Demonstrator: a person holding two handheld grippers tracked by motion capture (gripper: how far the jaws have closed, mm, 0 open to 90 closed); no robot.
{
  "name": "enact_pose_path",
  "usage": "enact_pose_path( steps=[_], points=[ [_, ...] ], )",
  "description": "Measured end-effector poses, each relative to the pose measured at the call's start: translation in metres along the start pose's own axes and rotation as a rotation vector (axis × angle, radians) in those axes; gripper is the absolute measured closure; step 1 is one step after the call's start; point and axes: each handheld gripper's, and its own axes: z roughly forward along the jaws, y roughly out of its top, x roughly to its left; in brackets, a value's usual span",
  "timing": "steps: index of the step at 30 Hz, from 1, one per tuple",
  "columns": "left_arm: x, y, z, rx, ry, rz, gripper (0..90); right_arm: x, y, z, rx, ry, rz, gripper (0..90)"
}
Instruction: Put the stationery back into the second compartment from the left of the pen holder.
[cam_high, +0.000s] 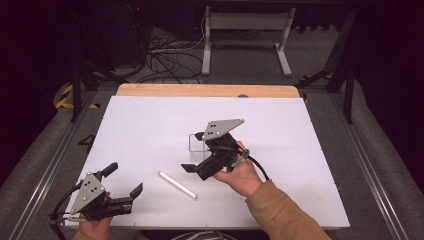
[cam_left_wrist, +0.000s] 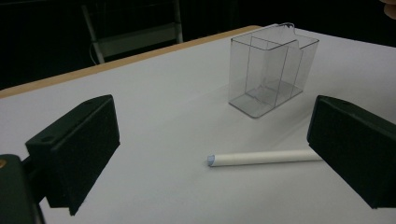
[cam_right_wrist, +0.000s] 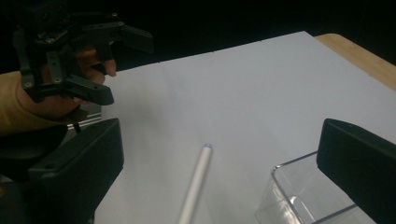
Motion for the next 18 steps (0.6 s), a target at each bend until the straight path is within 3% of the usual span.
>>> enact_pose_path(
  steps=[5,9,13,15,18],
  points=[
    [0.000,0.000,0.000,0.000,-0.001,0.002,3.2,0.008,0.001,0.003,0.015,0.025,-0.008,6.0],
    [0.000,0.000,-0.001,-0.004,0.001,-0.001,3.2,0.015,0.002,0.006,0.049,0.006,-0.033,16.7],
    [0.000,0.000,-0.001,-0.006,0.001,0.000,3.2,0.020,0.002,0.014,0.116,-0.034,-0.046,21.2],
    [0.000,0.000,-0.001,-0.007,0.002,-0.001,3.2,0.020,0.002,0.018,0.141,-0.037,-0.018,22.1],
    [0.000,0.000,-0.001,-0.004,0.001,0.000,3.2,0.019,0.002,0.023,0.179,-0.003,0.050,23.6]
  ],
)
